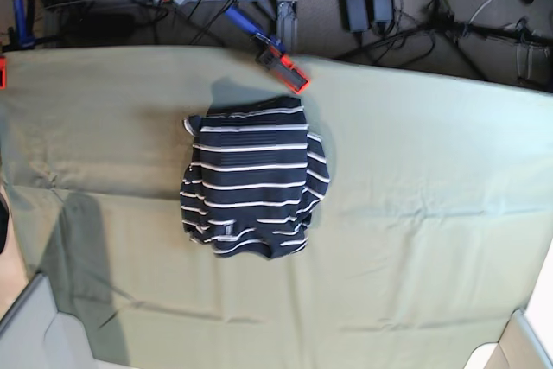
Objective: Fold the T-shirt properly
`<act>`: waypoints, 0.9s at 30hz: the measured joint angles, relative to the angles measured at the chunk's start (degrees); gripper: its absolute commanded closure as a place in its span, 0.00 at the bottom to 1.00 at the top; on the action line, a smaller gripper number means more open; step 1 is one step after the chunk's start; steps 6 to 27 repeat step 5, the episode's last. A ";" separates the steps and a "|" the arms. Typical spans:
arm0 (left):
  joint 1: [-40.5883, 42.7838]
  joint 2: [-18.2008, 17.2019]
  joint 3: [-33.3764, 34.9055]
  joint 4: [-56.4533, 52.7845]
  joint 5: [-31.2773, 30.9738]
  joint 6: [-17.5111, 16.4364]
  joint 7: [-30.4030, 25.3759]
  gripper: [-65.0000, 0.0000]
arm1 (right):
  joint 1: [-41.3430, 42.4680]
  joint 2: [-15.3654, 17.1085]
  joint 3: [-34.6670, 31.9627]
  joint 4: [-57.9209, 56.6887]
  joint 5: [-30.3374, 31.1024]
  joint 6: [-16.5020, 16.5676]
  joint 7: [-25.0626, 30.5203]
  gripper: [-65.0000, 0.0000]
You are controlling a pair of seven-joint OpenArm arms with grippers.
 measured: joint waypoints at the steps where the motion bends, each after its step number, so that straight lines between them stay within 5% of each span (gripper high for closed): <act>1: -2.45 0.90 1.86 -3.06 0.09 0.20 -0.09 1.00 | 1.77 0.02 0.02 -3.43 -1.29 -0.07 0.11 1.00; 5: -10.60 5.35 6.78 -15.02 1.53 0.33 2.21 1.00 | 10.27 0.63 -0.39 -17.77 -1.92 -0.35 0.09 1.00; 27: -10.60 5.35 6.78 -15.02 1.53 0.33 2.21 1.00 | 10.27 0.63 -0.39 -17.77 -1.92 -0.35 0.09 1.00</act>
